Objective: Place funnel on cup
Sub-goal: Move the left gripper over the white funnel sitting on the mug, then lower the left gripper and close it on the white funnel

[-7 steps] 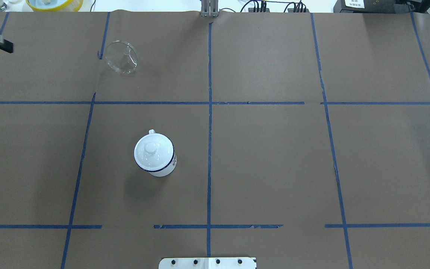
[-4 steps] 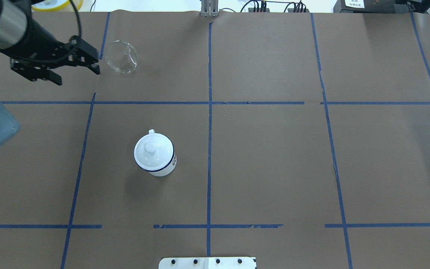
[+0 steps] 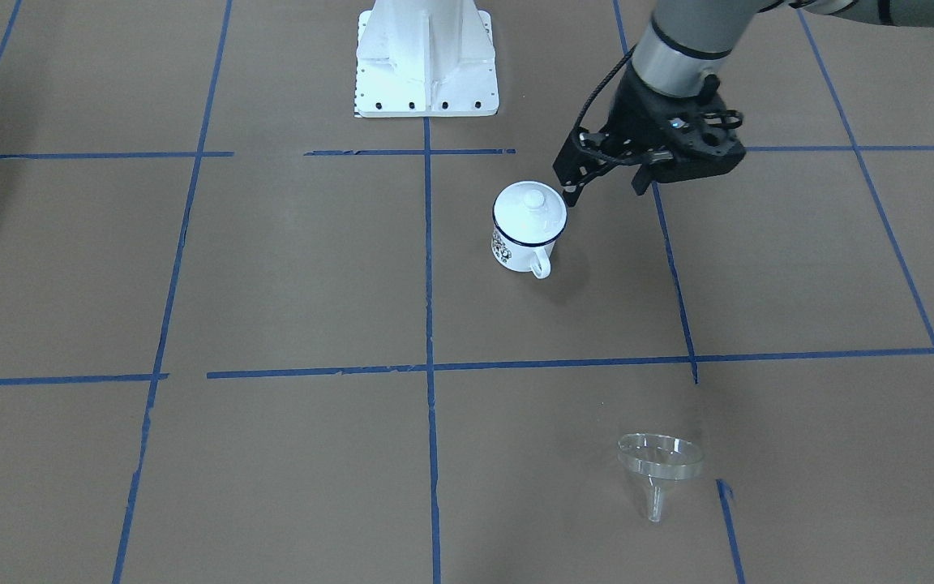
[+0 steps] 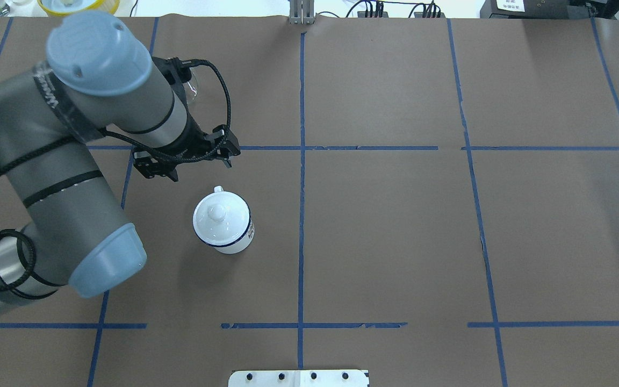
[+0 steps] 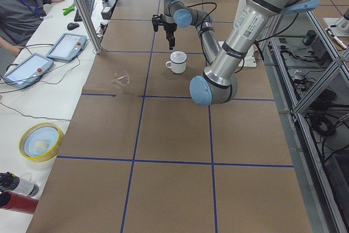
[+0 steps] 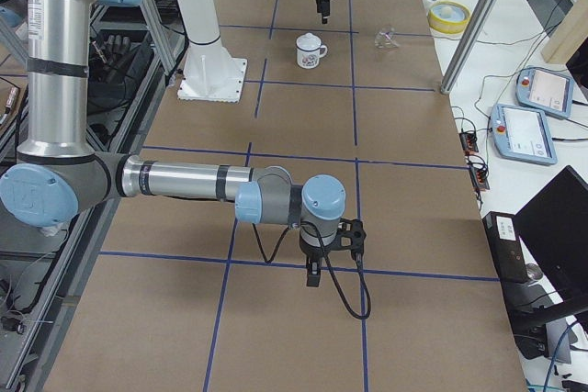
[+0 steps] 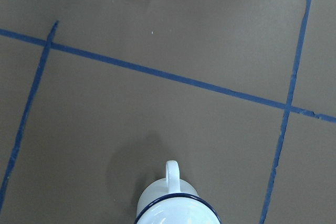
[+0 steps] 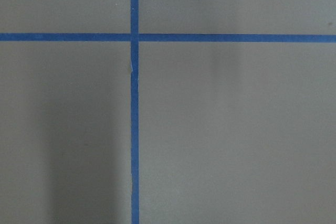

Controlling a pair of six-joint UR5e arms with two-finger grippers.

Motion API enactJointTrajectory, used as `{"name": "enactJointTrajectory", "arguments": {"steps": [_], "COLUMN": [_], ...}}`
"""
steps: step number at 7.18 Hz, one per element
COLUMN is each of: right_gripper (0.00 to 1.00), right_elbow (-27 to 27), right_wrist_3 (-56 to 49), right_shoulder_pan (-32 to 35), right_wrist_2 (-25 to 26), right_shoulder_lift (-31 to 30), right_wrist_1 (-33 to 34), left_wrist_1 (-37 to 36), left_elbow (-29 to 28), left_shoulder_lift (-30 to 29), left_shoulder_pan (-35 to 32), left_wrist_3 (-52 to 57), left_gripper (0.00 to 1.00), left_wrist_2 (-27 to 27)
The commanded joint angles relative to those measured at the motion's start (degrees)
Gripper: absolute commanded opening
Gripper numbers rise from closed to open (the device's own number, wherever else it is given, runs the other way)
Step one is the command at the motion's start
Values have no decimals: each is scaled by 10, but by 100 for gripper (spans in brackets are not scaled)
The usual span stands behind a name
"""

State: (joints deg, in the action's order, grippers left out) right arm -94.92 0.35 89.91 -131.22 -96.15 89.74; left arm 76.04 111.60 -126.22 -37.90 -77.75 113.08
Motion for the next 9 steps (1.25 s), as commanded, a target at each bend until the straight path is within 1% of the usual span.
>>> {"name": "enactJointTrajectory", "arguments": {"steps": [1, 3, 5, 7, 9], "right_gripper": [100, 100, 100, 100, 100], "right_elbow": [0, 0, 0, 0, 0], "right_wrist_3": [0, 0, 0, 0, 0], "right_shoulder_pan": [0, 0, 0, 0, 0], "right_wrist_2": [0, 0, 0, 0, 0], "right_shoulder_lift": [0, 0, 0, 0, 0], "right_wrist_1": [0, 0, 0, 0, 0], "left_wrist_1": [18, 38, 60, 60, 61], "left_elbow": [-13, -29, -27, -24, -27], "left_shoulder_lift": [4, 11, 28, 28, 29], "left_shoulder_pan": [40, 42, 42, 44, 51], "left_wrist_3": [-21, -21, -19, -20, -18], "left_gripper": [100, 100, 99, 99, 94], "left_wrist_2": [-35, -36, -35, -31, -31]}}
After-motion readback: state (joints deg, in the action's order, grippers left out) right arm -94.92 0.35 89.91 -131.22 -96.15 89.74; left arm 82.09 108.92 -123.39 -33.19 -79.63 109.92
